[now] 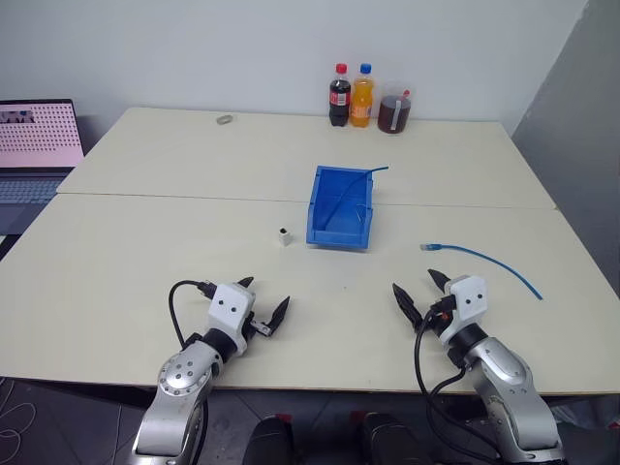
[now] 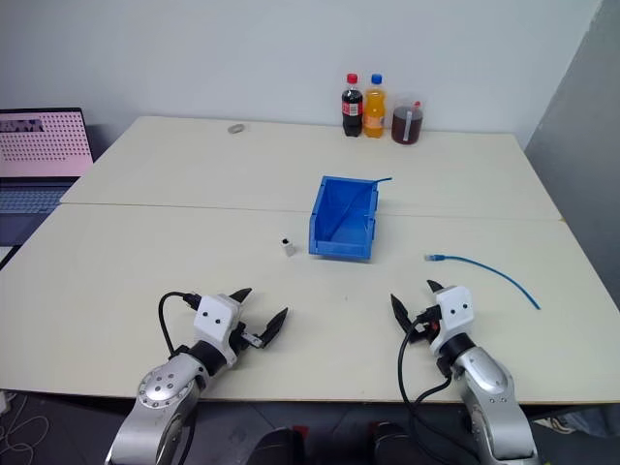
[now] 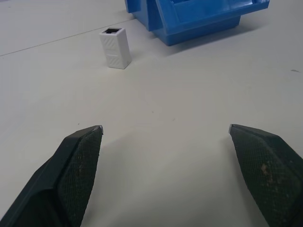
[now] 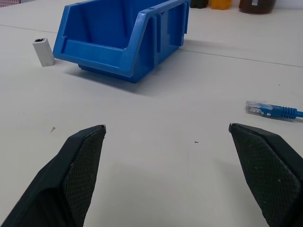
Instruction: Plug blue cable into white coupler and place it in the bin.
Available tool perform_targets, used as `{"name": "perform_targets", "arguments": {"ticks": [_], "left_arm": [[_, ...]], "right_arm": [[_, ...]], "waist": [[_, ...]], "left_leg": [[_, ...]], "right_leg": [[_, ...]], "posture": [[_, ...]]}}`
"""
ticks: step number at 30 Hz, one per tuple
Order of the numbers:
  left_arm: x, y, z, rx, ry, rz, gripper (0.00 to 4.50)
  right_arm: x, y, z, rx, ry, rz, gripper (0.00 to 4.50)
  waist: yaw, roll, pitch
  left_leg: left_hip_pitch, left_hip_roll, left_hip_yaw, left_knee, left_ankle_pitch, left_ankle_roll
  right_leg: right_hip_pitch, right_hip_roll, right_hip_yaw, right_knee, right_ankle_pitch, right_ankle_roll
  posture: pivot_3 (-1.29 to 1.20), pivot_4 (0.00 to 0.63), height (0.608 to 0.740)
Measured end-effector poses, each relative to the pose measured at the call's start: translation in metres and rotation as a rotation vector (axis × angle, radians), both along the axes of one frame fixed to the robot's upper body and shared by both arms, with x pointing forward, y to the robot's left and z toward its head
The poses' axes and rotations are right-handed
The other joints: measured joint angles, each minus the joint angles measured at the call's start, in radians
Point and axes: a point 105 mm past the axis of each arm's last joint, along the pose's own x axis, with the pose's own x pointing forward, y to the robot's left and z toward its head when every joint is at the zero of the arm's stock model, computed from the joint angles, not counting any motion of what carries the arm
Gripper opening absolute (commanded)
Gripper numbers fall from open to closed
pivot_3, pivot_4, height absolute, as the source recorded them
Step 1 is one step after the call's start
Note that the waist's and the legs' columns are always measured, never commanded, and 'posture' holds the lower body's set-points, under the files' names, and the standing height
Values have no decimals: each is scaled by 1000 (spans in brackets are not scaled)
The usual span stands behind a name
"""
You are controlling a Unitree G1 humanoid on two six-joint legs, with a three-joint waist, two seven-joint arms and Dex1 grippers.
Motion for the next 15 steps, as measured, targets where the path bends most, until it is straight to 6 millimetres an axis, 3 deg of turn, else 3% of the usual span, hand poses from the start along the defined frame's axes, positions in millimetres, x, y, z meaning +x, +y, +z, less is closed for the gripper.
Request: {"name": "perform_targets", "arguments": {"ticks": [15], "left_arm": [[-1, -3, 3, -13, -21, -18, 4500]], "right_arm": [[0, 0, 0, -4, 0, 4, 4434]], "waist": [[0, 0, 0]], "left_leg": [[0, 0, 0, 0, 0, 0]], "right_leg": [[0, 0, 0, 0, 0, 0]], "posture": [[0, 150, 740]]}}
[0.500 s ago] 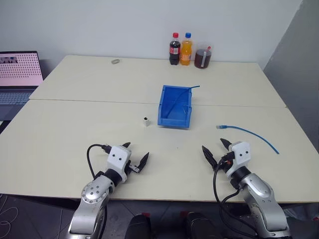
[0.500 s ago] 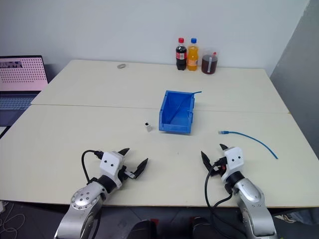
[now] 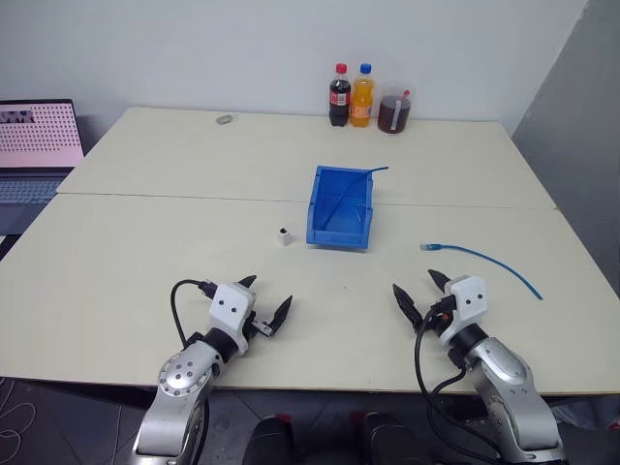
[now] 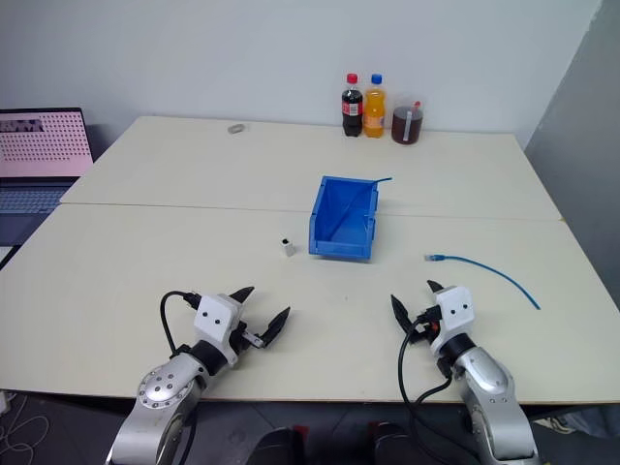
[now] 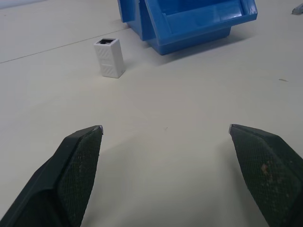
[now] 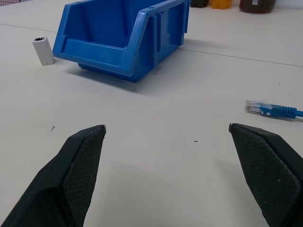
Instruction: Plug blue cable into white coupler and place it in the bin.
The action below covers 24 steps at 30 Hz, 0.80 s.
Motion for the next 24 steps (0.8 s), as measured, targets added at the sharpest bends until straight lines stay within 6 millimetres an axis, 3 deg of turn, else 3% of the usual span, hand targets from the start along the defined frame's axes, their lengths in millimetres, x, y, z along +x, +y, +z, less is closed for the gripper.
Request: {"name": "perform_targets", "arguments": {"ticks": [15, 24], "left_arm": [[-2, -5, -1, 18, -1, -27, 4500], [-11, -18, 7, -1, 26, -185, 4500]], "right_arm": [[-2, -2, -6, -4, 10, -4, 4434], [-4, -8, -8, -10, 7, -20, 4434]], "waist": [[0, 0, 0], [-1, 1, 0]], "left_leg": [[0, 0, 0, 0, 0, 0], [0, 0, 0, 0, 0, 0]], "right_leg": [[0, 0, 0, 0, 0, 0], [0, 0, 0, 0, 0, -1]], "posture": [[0, 150, 740], [0, 150, 740]]}}
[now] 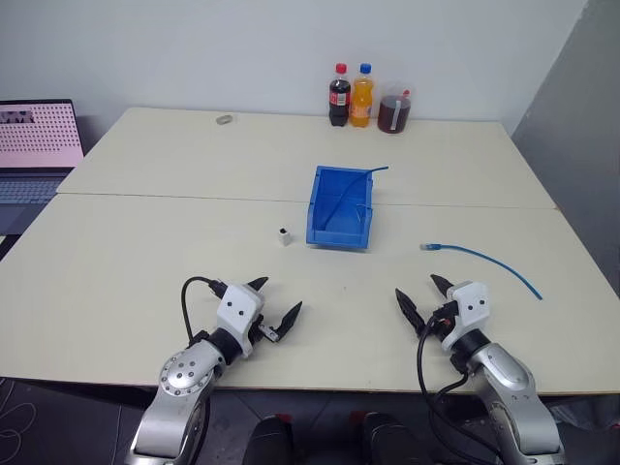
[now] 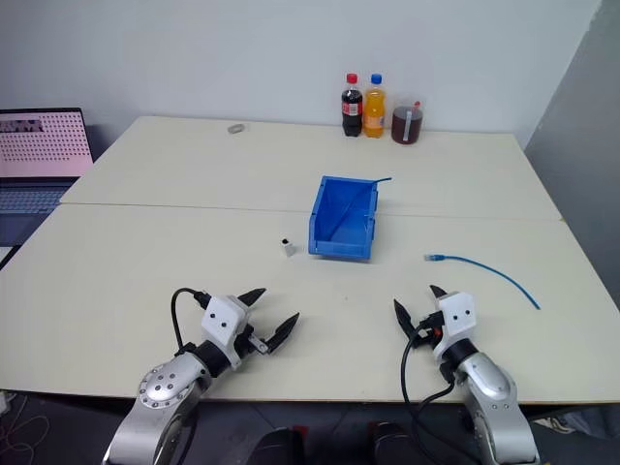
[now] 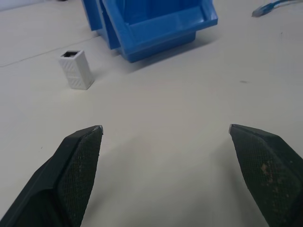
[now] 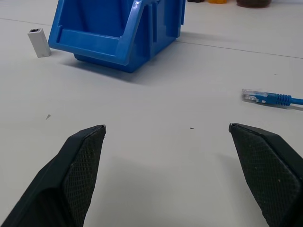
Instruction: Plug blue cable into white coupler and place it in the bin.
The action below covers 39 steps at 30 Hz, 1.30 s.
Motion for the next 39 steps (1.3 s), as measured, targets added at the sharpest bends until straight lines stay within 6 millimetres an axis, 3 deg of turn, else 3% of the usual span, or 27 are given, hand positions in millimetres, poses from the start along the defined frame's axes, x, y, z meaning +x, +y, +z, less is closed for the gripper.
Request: {"name": "perform_targets", "arguments": {"ticks": [5, 12, 16, 20, 27, 31, 34, 39], "left_arm": [[0, -18, 15, 49, -24, -204, 4500], [13, -52, 39, 56, -41, -367, 4500], [17, -71, 48, 34, -31, -415, 4500], [18, -79, 46, 43, -8, -432, 4500], [22, -83, 48, 66, 17, -437, 4500], [22, -80, 47, 77, 47, -430, 4500], [20, -79, 50, 83, 47, -438, 4500], [20, -75, 52, 85, 49, -434, 4500]], "right_arm": [[0, -21, 6, -20, -9, -48, 4434], [6, -65, 35, -113, -5, -32, 4434], [30, -93, 48, -229, 62, 42, 4434], [57, -113, 48, -326, 172, 129, 4434], [101, -126, 42, -437, 342, 215, 4434], [114, -131, 44, -468, 388, 206, 4434], [112, -134, 34, -485, 455, 221, 3906], [108, -134, 32, -494, 488, 268, 2597]], "waist": [[5, 2, 1], [13, 5, 3], [9, 6, 4], [4, 8, 6], [-4, 11, 9], [-7, 11, 9], [-4, 11, 9], [-3, 11, 9]], "left_leg": [[0, -1, 0, 0, 0, 0], [0, -2, 2, 1, 0, 0], [1, -2, 2, 1, 0, 0], [2, -2, 2, 1, 0, 0], [1, -2, 4, 1, 0, 0], [1, -2, 4, 1, 0, 0], [1, -3, 4, 1, 0, 0], [1, -3, 4, 1, 0, 0]], "right_leg": [[0, 0, 1, 0, 0, -1], [1, 0, 2, 0, 1, 2], [1, 2, 4, 0, 2, 3], [1, 3, 5, 0, 2, 3], [1, 3, 8, -1, 4, -2], [1, 3, 8, -1, 4, -2], [1, 2, 7, -1, 4, -2], [1, 1, 7, -1, 4, -2]], "posture": [[0, 150, 740], [0, 150, 740], [0, 150, 740], [0, 150, 740], [0, 150, 740], [0, 150, 740], [0, 150, 740], [0, 150, 740]]}}
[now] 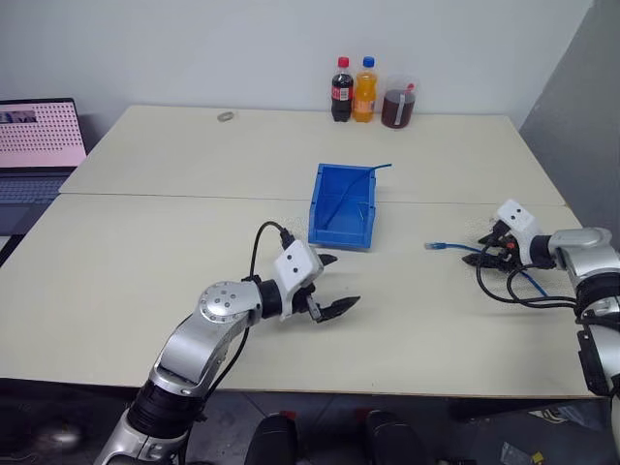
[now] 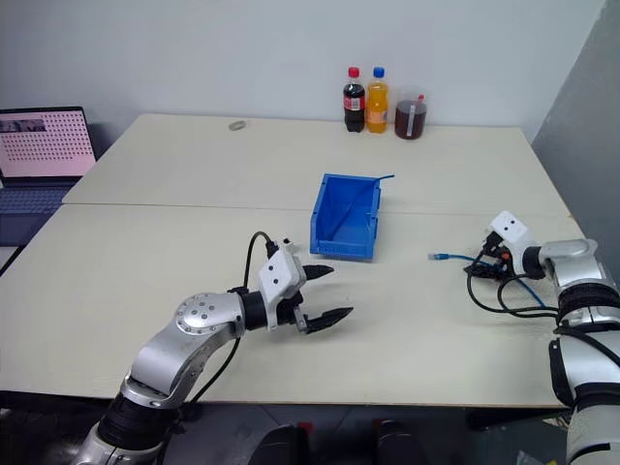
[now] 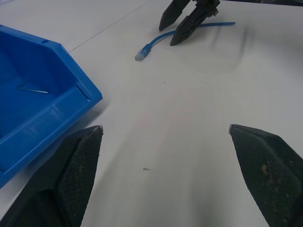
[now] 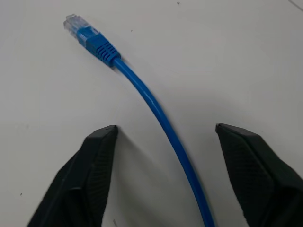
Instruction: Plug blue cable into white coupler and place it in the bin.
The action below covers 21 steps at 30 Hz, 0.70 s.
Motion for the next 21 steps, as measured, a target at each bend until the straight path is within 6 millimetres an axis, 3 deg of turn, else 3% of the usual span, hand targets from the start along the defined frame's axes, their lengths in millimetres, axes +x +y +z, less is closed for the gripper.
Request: {"name": "perform_targets", "arguments": {"ticks": [10, 16, 21], "left_arm": [[-3, 5, -3, 21, 17, -15, 4500], [-13, 8, -2, 0, 35, -54, 4500], [-28, 32, -7, 4, 91, -50, 4500]], "right_arm": [[-2, 3, -3, -29, 8, 54, 77], [-1, 4, -3, -34, 5, 58, 5], [-3, 6, 0, -83, -22, 136, 5]], "waist": [[0, 0, 0], [-2, 0, 0], [-6, 1, 1]], "left_leg": [[1, 0, 0, 1, 0, 0], [1, 0, 0, 1, 0, 0], [2, 0, 0, 1, 0, 0]], "right_leg": [[1, 0, 0, 0, 1, 2], [1, 0, 0, 0, 1, 2], [1, 0, 1, 0, 1, 2]], "posture": [[0, 150, 740], [0, 150, 740], [0, 150, 740]]}}
